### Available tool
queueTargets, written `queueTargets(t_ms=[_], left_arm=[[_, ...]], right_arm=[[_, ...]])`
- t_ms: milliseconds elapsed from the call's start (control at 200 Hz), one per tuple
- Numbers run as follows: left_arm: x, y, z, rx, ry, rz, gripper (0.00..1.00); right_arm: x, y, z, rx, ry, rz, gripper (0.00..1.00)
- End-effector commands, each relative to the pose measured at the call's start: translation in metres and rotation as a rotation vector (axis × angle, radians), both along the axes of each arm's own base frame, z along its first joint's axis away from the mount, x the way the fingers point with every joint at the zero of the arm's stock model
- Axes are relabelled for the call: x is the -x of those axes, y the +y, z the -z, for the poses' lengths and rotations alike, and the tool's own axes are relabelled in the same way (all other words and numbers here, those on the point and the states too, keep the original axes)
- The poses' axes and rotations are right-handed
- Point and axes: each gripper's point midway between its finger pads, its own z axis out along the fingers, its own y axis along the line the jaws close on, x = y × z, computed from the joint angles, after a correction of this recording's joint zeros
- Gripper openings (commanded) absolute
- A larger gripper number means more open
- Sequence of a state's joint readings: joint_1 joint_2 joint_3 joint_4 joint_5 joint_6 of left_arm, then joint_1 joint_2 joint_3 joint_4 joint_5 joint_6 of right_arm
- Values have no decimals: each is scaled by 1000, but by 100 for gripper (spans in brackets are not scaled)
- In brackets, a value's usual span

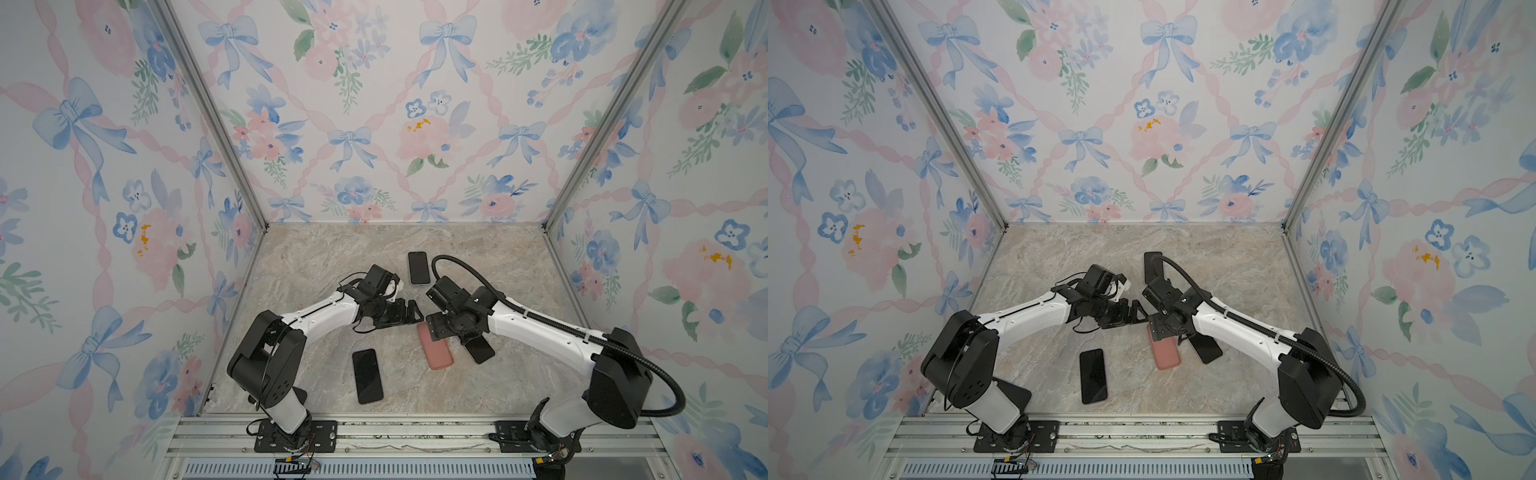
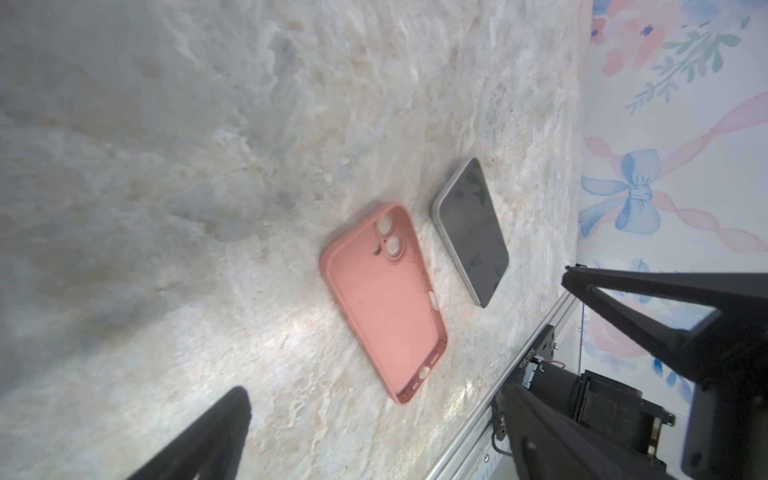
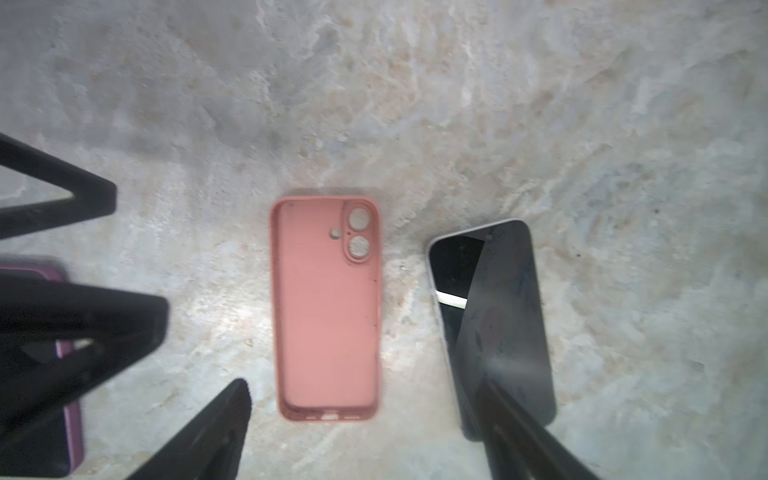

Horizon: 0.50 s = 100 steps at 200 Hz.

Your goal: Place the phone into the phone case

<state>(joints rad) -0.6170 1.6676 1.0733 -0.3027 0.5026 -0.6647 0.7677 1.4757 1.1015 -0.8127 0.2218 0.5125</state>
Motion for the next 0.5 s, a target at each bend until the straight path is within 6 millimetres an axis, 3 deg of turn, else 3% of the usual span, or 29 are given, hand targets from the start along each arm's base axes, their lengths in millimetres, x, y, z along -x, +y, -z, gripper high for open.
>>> queueTargets(t_ms=[0, 70, 165, 495], left_arm=[[-1, -23, -1, 23, 21, 39, 96], [-2, -34, 1, 24, 29, 58, 96], [-4, -49, 6, 29, 40, 83, 96], [-23, -94, 9, 89, 65, 150, 93]], right_arm=[[14, -53, 21, 93, 57, 82, 96], [20, -74, 30, 89, 89, 136, 100], [30, -88, 41, 73, 117, 185, 97], [59, -90, 74, -58, 189, 288, 99]])
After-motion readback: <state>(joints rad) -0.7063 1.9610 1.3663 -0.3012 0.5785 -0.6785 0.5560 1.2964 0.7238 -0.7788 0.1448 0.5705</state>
